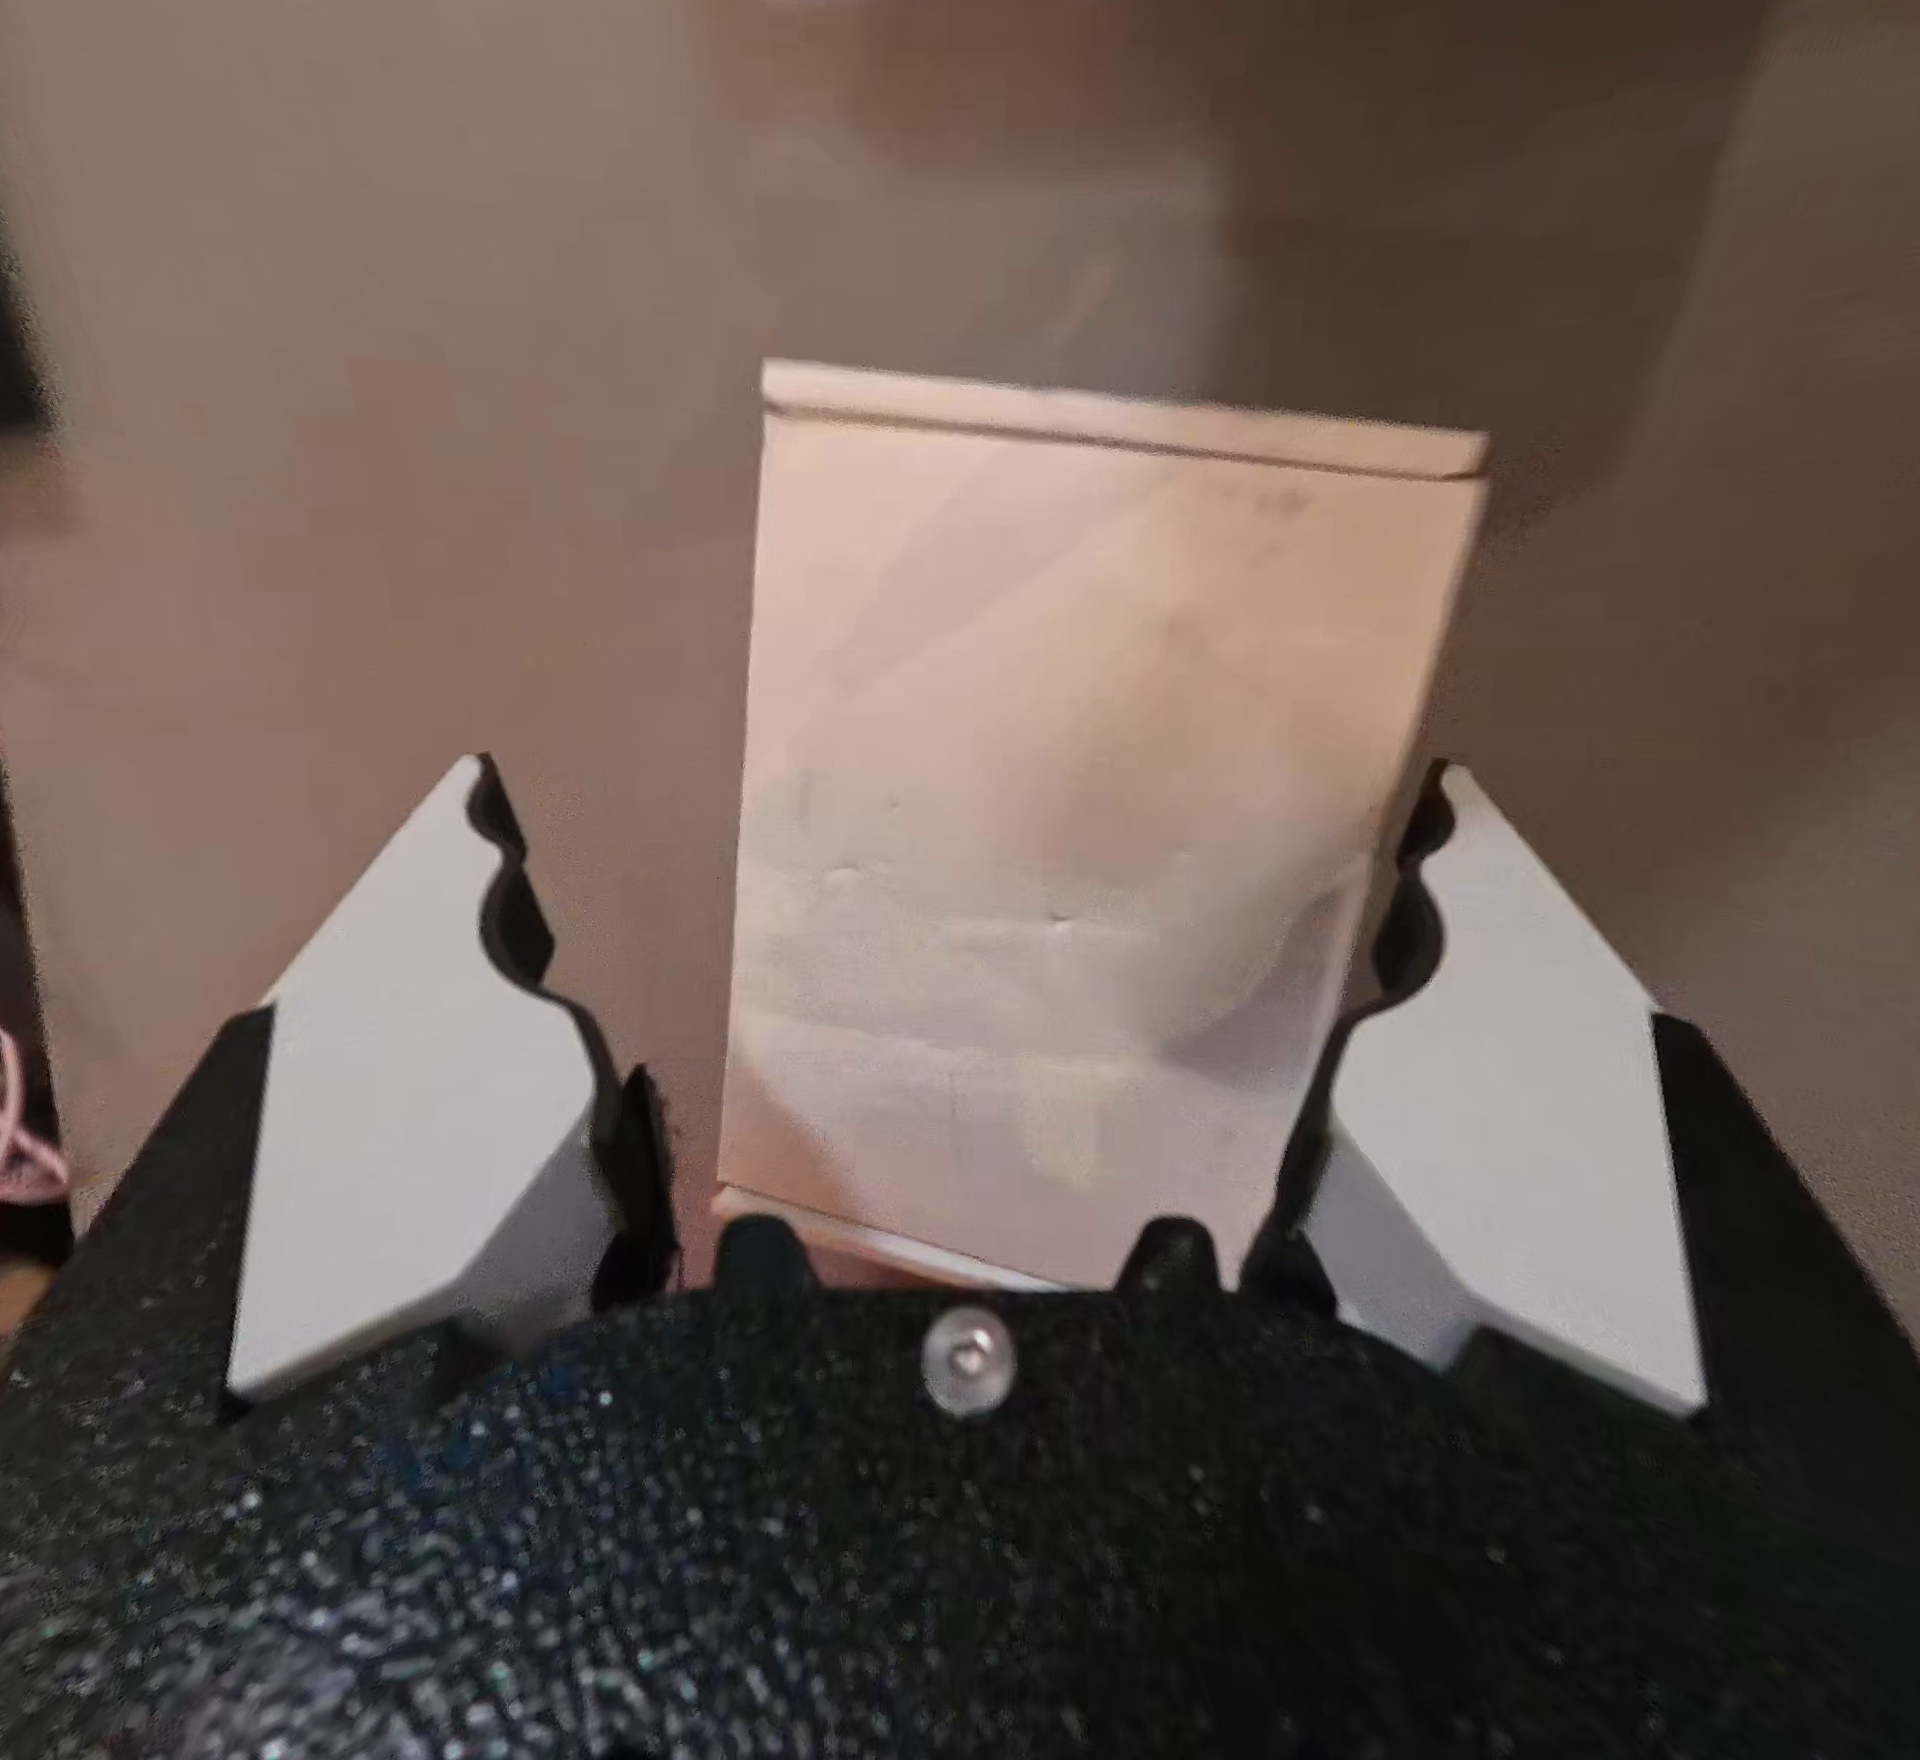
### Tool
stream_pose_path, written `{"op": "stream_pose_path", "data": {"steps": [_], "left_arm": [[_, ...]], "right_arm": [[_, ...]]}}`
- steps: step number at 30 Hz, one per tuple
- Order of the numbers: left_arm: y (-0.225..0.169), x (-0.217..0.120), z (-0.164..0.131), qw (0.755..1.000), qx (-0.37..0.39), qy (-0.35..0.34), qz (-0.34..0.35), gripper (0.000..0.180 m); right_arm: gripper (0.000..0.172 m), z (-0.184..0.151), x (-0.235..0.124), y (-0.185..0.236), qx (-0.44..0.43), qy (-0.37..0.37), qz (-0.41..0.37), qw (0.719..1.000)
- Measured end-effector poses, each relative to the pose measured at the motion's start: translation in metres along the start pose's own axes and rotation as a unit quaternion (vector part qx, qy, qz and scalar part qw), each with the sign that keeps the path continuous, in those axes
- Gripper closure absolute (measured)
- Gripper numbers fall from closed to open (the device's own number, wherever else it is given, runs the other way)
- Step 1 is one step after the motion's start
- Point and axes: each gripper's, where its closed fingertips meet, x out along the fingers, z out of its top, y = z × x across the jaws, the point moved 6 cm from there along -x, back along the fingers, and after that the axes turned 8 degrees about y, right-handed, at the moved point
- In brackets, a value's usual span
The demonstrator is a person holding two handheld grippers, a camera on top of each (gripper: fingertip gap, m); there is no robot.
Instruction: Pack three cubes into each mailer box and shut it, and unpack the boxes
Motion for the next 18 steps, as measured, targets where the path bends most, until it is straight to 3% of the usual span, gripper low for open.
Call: {"op": "stream_pose_path", "data": {"steps": [3, 6, 11, 15, 18], "left_arm": [[-0.016, -0.027, -0.002, 0.987, -0.004, -0.163, -0.003, 0.021], [-0.02, -0.033, -0.022, 0.974, -0.036, -0.225, 0.007, 0.021], [-0.016, -0.025, -0.032, 0.984, -0.001, -0.174, 0.042, 0.021], [-0.009, 0.005, -0.042, 0.999, 0.006, -0.05, -0.007, 0.021], [-0.011, 0.021, -0.047, 0.998, 0.02, -0.003, -0.059, 0.021]], "right_arm": [[0.082, 0.001, 0.0, 0.001, -0.006, -0.001, -0.001, 1.0], [0.082, 0.001, 0.001, 0.003, -0.011, 0.0, 0.005, 1.0], [0.082, 0.008, -0.002, 0.014, -0.047, -0.015, 0.037, 0.998], [0.081, 0.017, -0.01, 0.04, -0.149, -0.014, 0.103, 0.983], [0.081, 0.013, -0.017, 0.064, -0.261, 0.012, 0.151, 0.953]]}}
